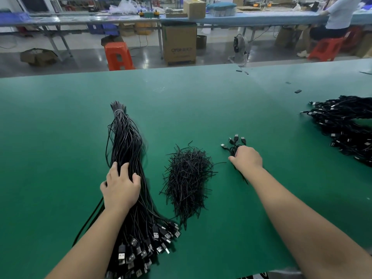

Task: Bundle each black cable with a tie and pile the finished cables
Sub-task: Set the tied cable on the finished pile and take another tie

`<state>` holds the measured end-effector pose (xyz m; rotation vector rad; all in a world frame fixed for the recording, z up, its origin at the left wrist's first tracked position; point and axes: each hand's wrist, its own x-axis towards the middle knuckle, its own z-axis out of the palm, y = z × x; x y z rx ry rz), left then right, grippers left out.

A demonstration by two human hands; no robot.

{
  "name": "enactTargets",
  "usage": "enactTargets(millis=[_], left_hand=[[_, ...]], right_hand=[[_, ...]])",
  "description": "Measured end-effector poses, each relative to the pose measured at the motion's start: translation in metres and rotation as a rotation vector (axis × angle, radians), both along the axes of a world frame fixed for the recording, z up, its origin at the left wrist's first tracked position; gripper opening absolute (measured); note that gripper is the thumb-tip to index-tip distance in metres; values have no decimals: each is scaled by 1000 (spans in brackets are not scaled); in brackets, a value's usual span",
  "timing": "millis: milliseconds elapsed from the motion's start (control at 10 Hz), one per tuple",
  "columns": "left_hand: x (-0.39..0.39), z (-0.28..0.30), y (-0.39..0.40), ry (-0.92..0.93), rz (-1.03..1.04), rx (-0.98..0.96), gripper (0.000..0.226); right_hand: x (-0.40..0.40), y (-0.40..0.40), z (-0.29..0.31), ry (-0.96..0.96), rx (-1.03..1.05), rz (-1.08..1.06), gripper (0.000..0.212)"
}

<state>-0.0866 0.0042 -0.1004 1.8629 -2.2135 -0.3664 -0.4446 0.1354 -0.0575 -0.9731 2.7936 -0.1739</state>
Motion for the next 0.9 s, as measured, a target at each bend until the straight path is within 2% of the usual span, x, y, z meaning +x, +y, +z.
enactTargets(millis=[200,400,500,600,700,800,900], left_hand=[[2,-2,0,10,-3,-5,58],[2,-2,0,13,-2,-5,58],[3,-2,0,13,-3,-7,58],[2,-1,-1,17,-2,-2,58],[2,-2,-1,17,-3,0,58],[2,-2,-2,28,4,3,58],[3,-2,-1,34,0,9,58]], right_hand=[[4,-11,0,45,24,55,45],[2,-11,9,177,32,73,49],[24,-16,27,172,-135,127,48],[73,-19,52,11,-273,319,38],[142,-8,68,-220,-236,638,28],[202,7,59,-344,-83,851,26],[237,15,40,-391,43,816,37]])
